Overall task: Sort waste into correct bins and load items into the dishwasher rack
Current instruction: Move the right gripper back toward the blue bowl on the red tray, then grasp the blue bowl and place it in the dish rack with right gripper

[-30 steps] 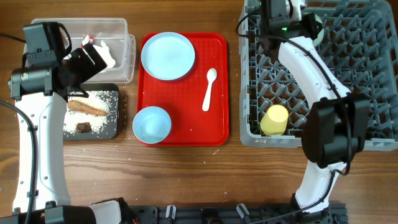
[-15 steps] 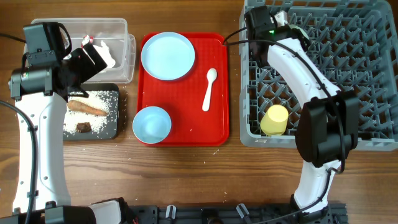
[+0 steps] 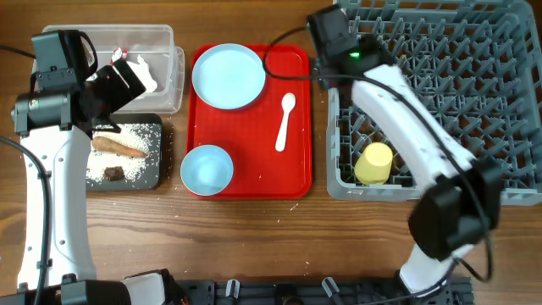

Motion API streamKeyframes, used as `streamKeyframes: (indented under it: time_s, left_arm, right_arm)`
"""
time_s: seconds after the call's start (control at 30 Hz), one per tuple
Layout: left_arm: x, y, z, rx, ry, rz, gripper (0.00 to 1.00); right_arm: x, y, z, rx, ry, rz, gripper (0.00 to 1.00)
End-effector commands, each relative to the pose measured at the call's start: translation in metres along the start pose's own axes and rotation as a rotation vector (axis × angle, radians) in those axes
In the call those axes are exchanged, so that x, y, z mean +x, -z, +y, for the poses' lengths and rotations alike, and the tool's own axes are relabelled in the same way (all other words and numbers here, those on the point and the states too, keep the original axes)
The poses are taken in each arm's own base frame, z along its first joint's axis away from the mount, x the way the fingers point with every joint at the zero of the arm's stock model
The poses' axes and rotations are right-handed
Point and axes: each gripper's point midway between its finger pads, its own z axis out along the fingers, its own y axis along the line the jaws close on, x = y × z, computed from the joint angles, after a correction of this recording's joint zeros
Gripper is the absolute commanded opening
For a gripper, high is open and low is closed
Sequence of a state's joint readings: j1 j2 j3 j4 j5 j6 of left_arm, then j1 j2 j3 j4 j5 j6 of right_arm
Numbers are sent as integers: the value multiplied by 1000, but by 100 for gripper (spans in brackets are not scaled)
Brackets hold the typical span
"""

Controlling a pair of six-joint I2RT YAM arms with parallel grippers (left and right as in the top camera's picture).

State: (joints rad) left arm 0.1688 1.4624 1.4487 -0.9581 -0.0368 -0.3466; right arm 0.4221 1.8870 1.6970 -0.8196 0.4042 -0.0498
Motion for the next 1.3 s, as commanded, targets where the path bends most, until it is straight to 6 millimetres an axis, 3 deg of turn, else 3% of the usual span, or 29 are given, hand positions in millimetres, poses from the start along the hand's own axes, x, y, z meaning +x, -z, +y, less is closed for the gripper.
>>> streamKeyframes:
  time_s: [0.0, 0.03, 0.13, 0.17, 0.23, 0.33, 0.43, 0.57, 0.6, 0.67, 0.73, 0.9, 1.03, 1.17, 1.2, 1.27]
  left_arm:
    - [-5, 2, 1, -9, 8, -17, 100]
    - [-5, 2, 1, -9, 8, -17, 100]
    - [-5, 2, 1, -9, 8, -17, 100]
    - [-5, 2, 1, -9, 8, -17, 100]
    - [-5, 2, 1, -9, 8, -17, 100]
    - [-5, 2, 1, -9, 8, -17, 100]
    - [-5, 2, 1, -9, 8, -17, 100]
    - [-5, 2, 1, -9, 8, -17, 100]
    - [-5, 2, 1, -9, 8, -17, 100]
    - [-5, 2, 1, -9, 8, -17, 100]
    - [-5, 2, 1, -9, 8, -17, 100]
    - [-5, 2, 1, -9, 8, -17, 100]
    - [-5, 2, 1, -9, 8, -17, 100]
    - [-5, 2, 1, -9, 8, -17, 100]
    - [-5, 2, 1, -9, 8, -17, 100]
    - [-5, 2, 1, -9, 8, -17, 100]
  right_arm:
    - [-29, 77, 122, -829, -44, -122, 74]
    - [-25, 89, 144, -953, -50, -102, 72]
    - [-2, 86, 181, -1011, -92, 38, 70]
    - [6, 83, 195, -1014, -79, 65, 61]
    - [27, 66, 223, -948, -129, 167, 46]
    - [64, 38, 256, -789, -199, 309, 45]
    - [91, 25, 283, -726, -220, 398, 45]
    - [120, 12, 305, -702, -190, 477, 43]
    - [122, 10, 304, -695, -202, 488, 35]
    - [122, 9, 303, -689, -216, 496, 7]
    - [122, 9, 302, -685, -219, 494, 4]
    - [117, 6, 289, -673, -245, 502, 4]
    - [83, 24, 246, -671, -276, 416, 4]
    - [31, 49, 163, -586, -393, 215, 4]
    - [20, 54, 134, -532, -427, 154, 4]
    - [13, 57, 81, -389, -468, 77, 4]
